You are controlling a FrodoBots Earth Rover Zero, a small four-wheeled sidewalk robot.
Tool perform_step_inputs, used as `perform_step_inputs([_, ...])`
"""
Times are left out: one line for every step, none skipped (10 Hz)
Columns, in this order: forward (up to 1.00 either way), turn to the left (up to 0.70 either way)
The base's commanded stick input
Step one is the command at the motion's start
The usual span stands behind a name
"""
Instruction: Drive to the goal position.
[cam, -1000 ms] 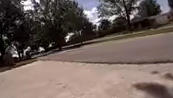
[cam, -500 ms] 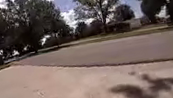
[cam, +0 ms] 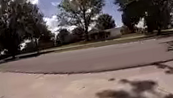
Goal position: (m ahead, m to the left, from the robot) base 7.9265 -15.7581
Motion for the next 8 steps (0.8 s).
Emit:
perform_step_inputs([0.00, -0.70])
perform_step_inputs([0.00, -0.70])
perform_step_inputs([0.00, -0.70])
perform_step_inputs([0.00, -0.70])
perform_step_inputs([0.00, -0.70])
perform_step_inputs([0.26, -0.44])
perform_step_inputs([0.70, 0.00])
perform_step_inputs([0.70, 0.00])
